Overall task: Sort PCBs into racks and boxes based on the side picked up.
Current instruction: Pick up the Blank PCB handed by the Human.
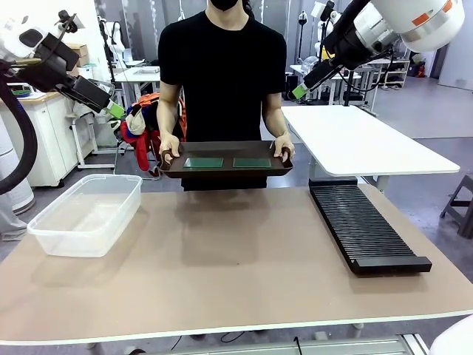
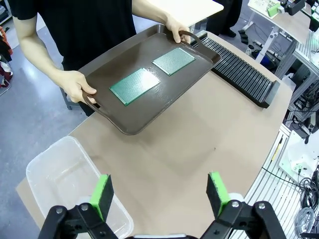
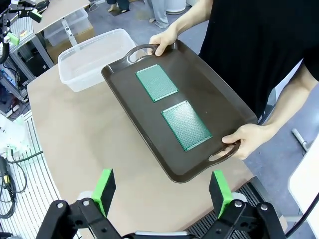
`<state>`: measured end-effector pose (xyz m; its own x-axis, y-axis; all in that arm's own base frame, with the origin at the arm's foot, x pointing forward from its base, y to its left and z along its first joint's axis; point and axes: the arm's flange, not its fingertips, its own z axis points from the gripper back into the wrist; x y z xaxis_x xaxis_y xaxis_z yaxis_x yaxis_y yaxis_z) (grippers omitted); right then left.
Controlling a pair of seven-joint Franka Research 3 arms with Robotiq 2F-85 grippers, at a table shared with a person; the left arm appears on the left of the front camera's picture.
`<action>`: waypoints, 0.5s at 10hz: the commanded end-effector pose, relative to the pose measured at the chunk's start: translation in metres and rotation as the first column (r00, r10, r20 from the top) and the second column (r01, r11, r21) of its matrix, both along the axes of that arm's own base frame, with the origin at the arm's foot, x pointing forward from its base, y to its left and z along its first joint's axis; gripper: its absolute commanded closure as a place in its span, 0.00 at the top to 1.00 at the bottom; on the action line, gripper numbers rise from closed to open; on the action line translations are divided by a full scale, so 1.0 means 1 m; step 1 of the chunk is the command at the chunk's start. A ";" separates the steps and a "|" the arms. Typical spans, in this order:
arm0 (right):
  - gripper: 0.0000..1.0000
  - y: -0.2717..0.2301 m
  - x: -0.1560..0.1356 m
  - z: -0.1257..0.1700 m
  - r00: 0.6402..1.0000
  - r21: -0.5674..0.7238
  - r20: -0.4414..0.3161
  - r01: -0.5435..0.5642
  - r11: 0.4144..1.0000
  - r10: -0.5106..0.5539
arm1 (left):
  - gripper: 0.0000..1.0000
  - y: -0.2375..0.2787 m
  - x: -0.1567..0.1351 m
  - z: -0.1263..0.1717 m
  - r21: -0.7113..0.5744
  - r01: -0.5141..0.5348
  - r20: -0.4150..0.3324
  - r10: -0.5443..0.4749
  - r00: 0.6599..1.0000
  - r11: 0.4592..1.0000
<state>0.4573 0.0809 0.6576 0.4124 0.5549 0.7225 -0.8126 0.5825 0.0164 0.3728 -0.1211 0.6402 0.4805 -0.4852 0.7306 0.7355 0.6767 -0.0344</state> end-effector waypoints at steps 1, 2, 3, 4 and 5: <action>1.00 -0.002 0.001 -0.001 1.000 0.004 -0.003 -0.004 1.000 0.004 | 1.00 0.002 -0.001 -0.001 -0.005 0.007 -0.008 -0.007 1.000 1.000; 1.00 -0.002 0.001 -0.001 1.000 0.004 -0.003 -0.004 1.000 0.004 | 1.00 0.002 -0.001 -0.001 -0.005 0.007 -0.008 -0.007 1.000 1.000; 1.00 -0.002 0.001 -0.001 1.000 0.004 -0.003 -0.004 1.000 0.004 | 1.00 0.002 -0.001 -0.001 -0.005 0.007 -0.008 -0.007 1.000 1.000; 1.00 -0.002 0.001 -0.001 1.000 0.004 -0.003 -0.004 1.000 0.004 | 1.00 0.002 -0.001 -0.001 -0.005 0.007 -0.008 -0.007 1.000 1.000; 1.00 -0.002 0.001 -0.001 1.000 0.004 -0.003 -0.004 1.000 0.004 | 1.00 0.002 -0.001 -0.001 -0.005 0.007 -0.008 -0.007 1.000 1.000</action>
<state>0.4573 0.0804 0.6576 0.4130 0.5544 0.7225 -0.8120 0.5834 0.0164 0.3729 -0.1210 0.6402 0.4807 -0.4851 0.7305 0.7354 0.6768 -0.0344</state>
